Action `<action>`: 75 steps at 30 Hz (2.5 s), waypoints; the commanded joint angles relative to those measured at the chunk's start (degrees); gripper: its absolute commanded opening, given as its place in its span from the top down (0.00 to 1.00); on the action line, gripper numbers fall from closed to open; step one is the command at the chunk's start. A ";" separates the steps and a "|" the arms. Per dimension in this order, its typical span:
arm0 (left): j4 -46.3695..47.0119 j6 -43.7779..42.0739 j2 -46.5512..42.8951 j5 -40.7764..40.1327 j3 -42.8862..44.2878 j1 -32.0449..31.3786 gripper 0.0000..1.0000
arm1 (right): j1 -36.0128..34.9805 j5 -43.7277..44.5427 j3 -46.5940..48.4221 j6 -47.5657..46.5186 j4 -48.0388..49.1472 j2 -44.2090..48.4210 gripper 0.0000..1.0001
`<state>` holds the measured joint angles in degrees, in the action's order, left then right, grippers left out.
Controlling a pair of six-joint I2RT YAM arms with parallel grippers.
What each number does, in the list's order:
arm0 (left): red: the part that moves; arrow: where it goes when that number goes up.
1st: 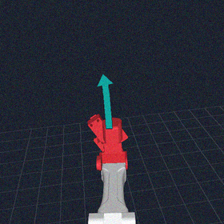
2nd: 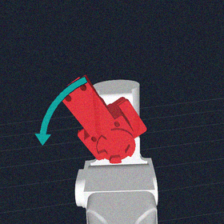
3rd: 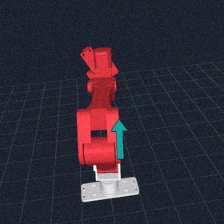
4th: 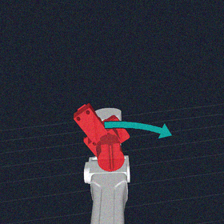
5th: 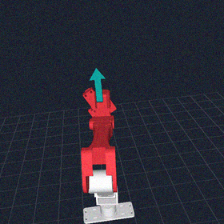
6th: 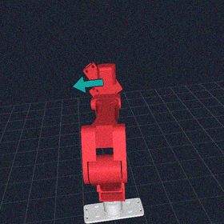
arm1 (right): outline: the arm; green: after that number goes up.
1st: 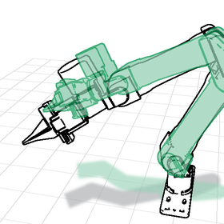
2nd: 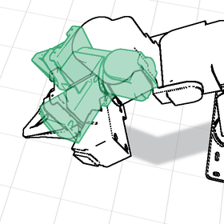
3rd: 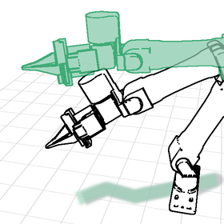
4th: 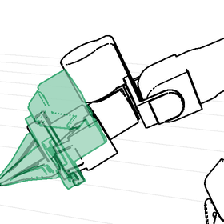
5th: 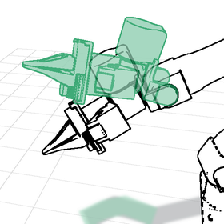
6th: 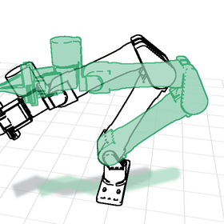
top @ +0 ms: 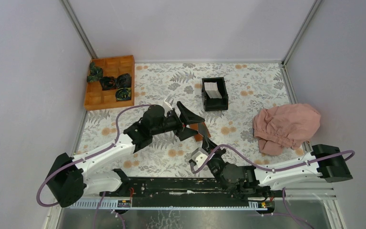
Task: Put the credit cards into the card holder
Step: Pick up the credit card from the storage box, then open the card holder at the center of the board.
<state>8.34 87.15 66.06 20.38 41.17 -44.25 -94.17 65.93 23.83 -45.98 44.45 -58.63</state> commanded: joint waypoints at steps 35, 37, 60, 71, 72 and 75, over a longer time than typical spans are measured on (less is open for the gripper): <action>13.10 -4.34 -0.44 -8.43 -8.12 3.56 1.00 | -2.53 16.85 -5.03 -14.25 39.71 -6.80 0.35; 11.50 -5.84 -1.13 -11.20 -9.12 4.02 1.00 | -2.51 17.75 -5.07 -9.72 36.44 -4.70 0.33; 20.86 -12.76 1.28 -21.17 -20.60 4.70 1.00 | 27.58 -20.27 12.51 68.86 -41.50 -7.02 0.75; 17.59 -19.11 1.66 -23.50 -19.29 3.47 1.00 | 38.59 -38.15 13.44 70.83 -33.35 -17.64 1.00; 17.63 -19.39 1.70 -23.80 -19.42 3.20 1.00 | 39.13 -39.90 13.42 71.07 -32.41 -18.51 1.00; 17.40 -20.52 1.88 -24.52 -19.50 2.58 1.00 | 41.03 -43.58 13.57 71.99 -30.37 -20.68 1.00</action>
<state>25.85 70.08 67.66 -1.61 21.10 -40.77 -55.27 30.00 35.68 23.68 8.05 -77.62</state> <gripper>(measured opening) 0.012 0.011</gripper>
